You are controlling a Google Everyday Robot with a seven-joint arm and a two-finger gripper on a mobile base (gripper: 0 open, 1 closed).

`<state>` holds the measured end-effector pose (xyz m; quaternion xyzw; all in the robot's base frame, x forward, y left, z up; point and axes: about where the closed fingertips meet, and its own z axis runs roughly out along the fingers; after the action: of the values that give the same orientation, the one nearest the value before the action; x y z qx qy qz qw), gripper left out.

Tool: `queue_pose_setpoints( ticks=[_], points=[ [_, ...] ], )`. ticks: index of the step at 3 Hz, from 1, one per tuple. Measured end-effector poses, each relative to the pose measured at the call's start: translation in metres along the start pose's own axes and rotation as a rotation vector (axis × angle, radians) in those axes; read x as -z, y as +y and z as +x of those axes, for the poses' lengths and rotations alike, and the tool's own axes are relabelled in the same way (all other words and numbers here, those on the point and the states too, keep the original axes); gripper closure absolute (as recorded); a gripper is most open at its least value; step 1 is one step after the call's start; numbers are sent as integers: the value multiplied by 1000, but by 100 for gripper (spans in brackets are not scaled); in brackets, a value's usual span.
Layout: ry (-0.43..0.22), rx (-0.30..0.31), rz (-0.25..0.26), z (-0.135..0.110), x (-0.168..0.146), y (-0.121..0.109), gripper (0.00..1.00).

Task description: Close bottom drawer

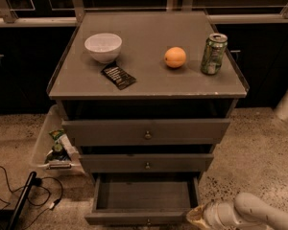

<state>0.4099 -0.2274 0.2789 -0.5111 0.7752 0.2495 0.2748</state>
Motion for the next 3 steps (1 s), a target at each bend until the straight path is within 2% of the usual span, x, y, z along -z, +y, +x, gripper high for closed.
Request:
queue_pose_setpoints(
  ticks=[1,3],
  points=[
    [15,26,27,28,-27,-11,100],
    [64,15,62,70,-66,-37,100]
  ],
)
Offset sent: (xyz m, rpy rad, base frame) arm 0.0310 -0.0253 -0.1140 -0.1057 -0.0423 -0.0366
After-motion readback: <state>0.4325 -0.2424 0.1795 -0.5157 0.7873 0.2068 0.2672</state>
